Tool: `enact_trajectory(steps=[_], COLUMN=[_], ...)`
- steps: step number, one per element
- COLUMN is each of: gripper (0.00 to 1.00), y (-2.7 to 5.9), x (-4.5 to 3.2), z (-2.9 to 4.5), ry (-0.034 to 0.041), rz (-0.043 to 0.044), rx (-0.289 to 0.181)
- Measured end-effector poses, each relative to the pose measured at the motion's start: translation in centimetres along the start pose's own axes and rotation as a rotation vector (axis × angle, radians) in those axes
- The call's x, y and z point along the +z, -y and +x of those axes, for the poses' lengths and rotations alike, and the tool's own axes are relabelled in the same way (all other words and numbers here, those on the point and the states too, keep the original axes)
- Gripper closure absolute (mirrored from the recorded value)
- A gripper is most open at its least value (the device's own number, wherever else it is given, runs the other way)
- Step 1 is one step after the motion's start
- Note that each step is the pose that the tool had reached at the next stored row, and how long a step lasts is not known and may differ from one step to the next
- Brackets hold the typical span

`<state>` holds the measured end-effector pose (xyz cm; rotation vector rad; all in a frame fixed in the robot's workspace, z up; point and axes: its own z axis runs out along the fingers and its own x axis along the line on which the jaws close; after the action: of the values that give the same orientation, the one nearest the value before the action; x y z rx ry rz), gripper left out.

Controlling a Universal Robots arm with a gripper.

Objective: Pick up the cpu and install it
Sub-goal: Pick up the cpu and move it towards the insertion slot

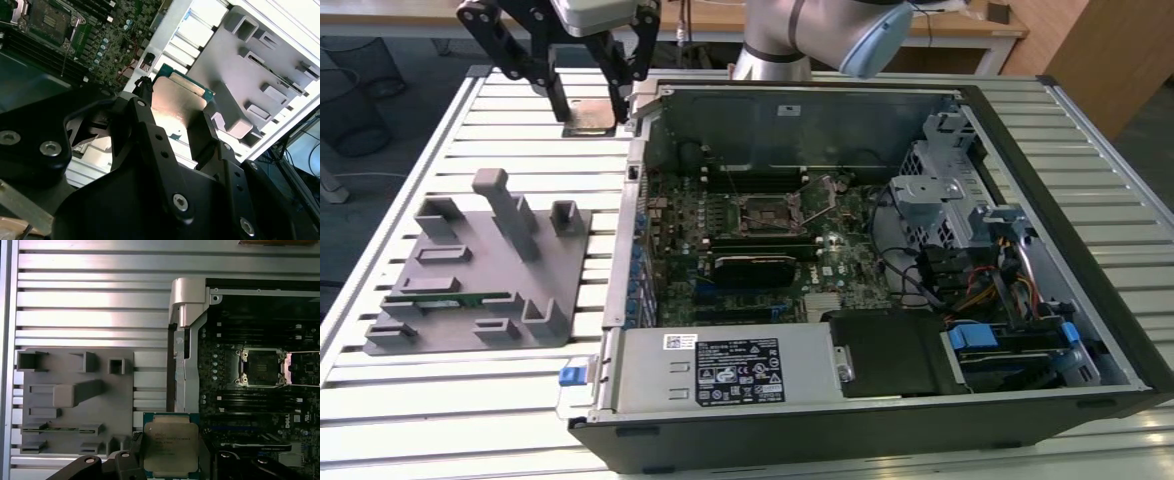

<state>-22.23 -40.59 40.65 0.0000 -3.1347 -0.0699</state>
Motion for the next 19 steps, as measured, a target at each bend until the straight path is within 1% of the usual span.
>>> enact_trajectory(steps=[6, 10, 19], gripper=[0.47, 0.47, 0.47], y=[0.00, 0.00, 0.00], x=[0.00, -0.01, 0.00], z=[-0.68, -1.26, -1.78], ry=[0.0000, -0.0001, 0.0000], rz=[0.0000, 0.0001, 0.0002], rx=[0.000, 0.000, 0.000])
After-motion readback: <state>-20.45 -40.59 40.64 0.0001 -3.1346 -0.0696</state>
